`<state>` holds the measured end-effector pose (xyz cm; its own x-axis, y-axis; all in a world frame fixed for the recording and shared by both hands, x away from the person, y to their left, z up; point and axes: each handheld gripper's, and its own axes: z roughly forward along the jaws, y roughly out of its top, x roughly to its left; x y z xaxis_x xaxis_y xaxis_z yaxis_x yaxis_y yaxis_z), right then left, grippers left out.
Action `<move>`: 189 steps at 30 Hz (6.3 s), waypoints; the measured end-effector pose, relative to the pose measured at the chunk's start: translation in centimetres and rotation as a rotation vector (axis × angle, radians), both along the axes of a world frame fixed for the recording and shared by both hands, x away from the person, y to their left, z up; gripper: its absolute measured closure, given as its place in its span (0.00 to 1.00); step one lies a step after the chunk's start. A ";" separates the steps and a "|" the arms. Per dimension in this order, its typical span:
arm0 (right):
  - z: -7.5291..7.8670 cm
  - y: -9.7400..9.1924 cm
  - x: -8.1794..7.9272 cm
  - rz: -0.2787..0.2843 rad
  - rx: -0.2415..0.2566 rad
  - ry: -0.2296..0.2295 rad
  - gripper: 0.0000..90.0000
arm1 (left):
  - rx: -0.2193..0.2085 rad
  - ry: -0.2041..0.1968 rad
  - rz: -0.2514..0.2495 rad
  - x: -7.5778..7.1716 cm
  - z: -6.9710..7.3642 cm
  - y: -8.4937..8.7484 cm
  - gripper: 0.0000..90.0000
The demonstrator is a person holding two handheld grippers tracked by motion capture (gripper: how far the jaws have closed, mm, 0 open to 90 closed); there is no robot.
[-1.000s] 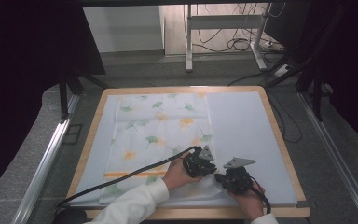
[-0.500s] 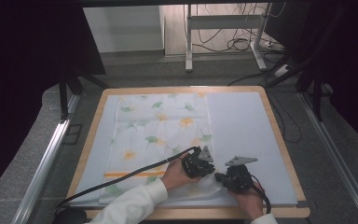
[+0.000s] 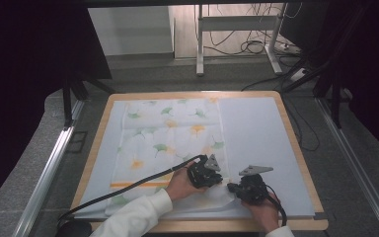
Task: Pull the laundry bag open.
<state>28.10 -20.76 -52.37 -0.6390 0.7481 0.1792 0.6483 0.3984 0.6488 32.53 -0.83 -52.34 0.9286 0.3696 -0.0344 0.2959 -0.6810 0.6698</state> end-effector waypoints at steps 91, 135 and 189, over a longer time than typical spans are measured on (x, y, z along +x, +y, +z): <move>0.0 0.0 0.0 0.017 -0.010 -0.010 0.99 | 0.038 0.055 0.136 -1.7 0.0 8.7 0.94; 0.0 0.0 0.0 0.016 -0.007 -0.007 0.99 | 0.039 0.090 0.204 -2.3 -0.1 12.6 0.94; 0.0 0.0 0.0 0.020 -0.010 -0.010 0.99 | 0.064 0.106 0.285 -3.5 -0.2 18.6 0.94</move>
